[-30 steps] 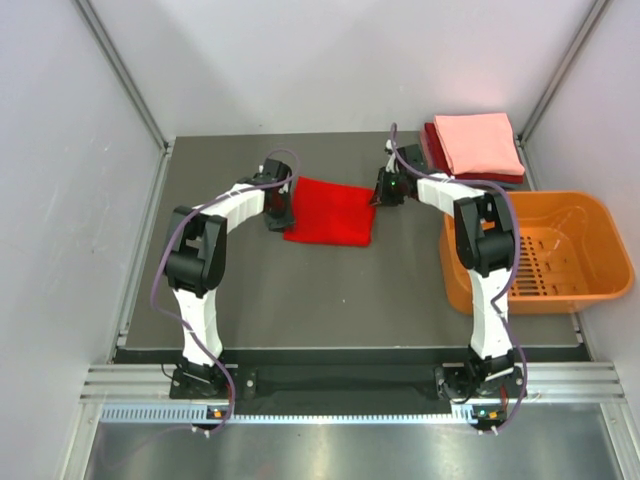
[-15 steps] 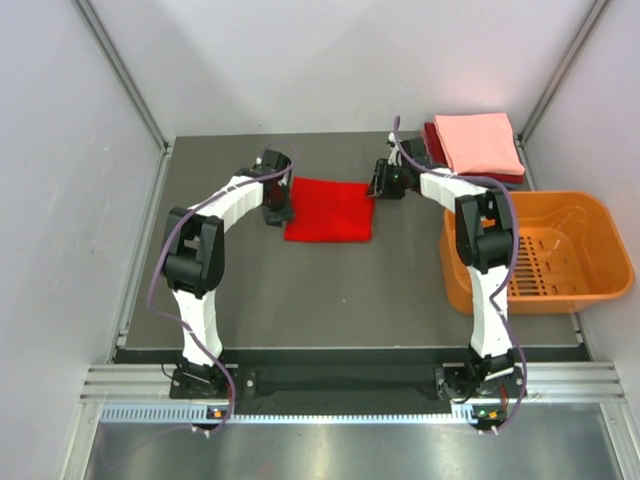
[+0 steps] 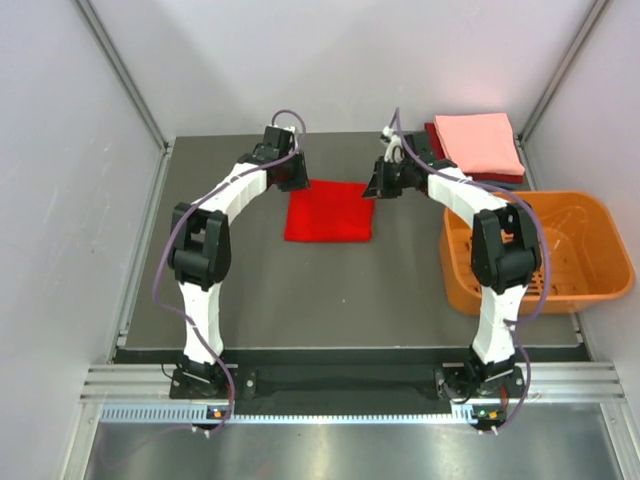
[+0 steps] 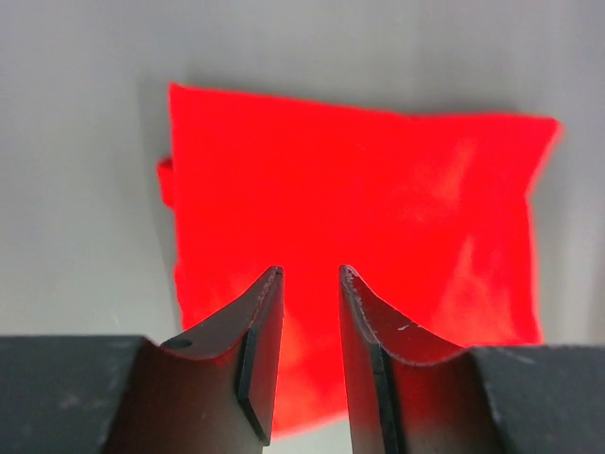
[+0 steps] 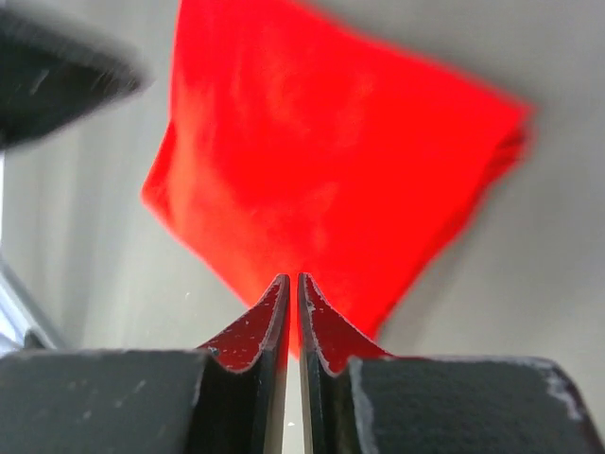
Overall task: Fold and stack the t-shirts
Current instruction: Fold the tshirt
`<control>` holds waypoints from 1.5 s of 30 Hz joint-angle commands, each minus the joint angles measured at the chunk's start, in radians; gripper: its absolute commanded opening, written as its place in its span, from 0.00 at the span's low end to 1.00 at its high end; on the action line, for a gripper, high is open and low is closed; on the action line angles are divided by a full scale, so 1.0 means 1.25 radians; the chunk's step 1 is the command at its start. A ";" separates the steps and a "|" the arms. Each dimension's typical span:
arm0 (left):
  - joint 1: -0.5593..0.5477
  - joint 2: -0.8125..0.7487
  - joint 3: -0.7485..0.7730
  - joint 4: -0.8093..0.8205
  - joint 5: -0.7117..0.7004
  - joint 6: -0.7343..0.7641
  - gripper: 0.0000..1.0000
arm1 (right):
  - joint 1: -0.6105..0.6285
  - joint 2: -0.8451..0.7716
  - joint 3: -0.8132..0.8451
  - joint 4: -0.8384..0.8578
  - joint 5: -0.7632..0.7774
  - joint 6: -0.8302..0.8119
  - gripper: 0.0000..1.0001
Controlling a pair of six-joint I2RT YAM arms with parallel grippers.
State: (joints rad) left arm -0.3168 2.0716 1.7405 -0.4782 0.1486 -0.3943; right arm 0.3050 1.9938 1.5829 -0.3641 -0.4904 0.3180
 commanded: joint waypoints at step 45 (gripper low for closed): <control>0.046 -0.155 -0.249 -0.010 0.028 -0.029 0.46 | 0.065 0.066 0.091 0.027 0.009 0.020 0.36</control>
State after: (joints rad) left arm -0.2516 1.8965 1.4864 -0.5789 0.1287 -0.4133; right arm 0.4164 2.2227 1.7115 -0.3397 -0.5747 0.3470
